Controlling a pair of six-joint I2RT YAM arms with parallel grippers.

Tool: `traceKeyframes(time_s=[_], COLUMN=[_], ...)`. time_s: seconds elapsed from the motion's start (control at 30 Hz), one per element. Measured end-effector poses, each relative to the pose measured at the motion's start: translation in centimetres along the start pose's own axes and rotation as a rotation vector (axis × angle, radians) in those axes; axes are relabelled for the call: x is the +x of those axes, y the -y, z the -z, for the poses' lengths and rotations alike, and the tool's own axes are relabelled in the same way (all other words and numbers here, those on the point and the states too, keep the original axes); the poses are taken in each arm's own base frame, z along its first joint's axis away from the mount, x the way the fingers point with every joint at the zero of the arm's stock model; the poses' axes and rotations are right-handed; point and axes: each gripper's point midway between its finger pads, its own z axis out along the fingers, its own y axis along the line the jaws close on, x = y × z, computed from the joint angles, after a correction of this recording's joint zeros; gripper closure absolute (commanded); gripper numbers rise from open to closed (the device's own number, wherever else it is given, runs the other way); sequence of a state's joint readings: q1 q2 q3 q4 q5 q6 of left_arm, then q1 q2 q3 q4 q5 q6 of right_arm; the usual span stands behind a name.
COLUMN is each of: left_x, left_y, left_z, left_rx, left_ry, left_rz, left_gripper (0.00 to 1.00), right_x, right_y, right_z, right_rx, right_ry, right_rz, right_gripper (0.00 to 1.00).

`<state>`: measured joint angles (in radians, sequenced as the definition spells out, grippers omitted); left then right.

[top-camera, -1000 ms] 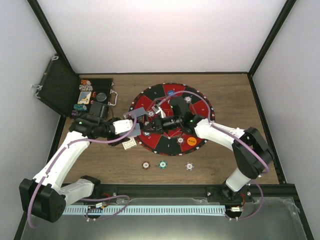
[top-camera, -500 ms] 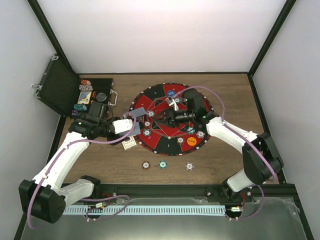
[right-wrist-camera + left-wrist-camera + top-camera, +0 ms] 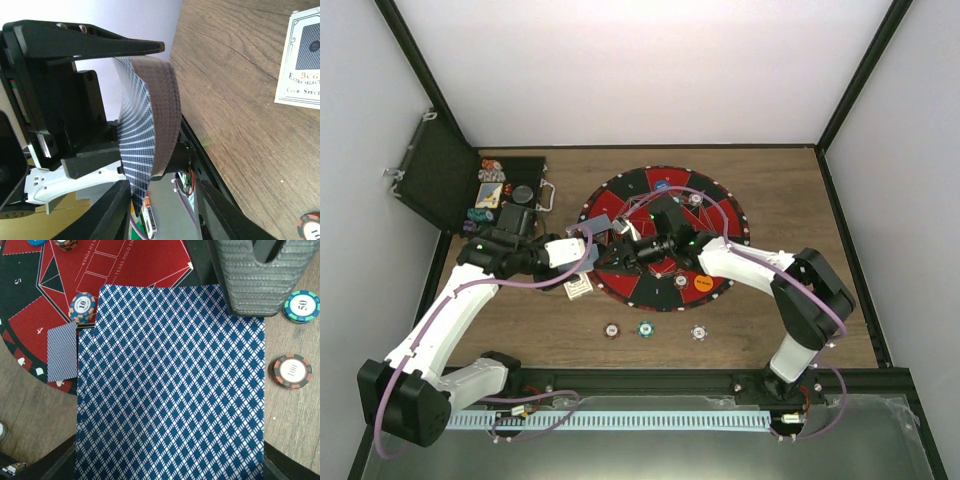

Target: Distribute texas hold em gaming equipment

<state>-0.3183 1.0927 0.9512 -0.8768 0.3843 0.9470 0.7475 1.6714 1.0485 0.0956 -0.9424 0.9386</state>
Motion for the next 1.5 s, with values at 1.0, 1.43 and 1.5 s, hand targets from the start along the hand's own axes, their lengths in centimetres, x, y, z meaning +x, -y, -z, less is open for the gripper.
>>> traceKeyframes(time_s=[1.0,1.43,1.5], left_x=[-0.3,0.1,0.1], left_y=[-0.2,-0.1,-0.1], left_z=[-0.1,-0.1,0.0], left_rx=[-0.009,-0.009,-0.009], left_ry=[0.017,-0.005,-0.005], left_rz=[-0.012,-0.010,-0.010], left_gripper=[0.95,0.95,0.95], right_x=[-1.2,-2.9,-3.6], right_y=[-1.6,-0.2,0.4], right_z=[1.5,8.4,9.8], right_rx=[-0.055,-0.055,-0.042], right_ry=[0.037,0.173,0.201], right_rz=[0.011,-0.017,-0.017], right_gripper=[0.99,0.99,0.99])
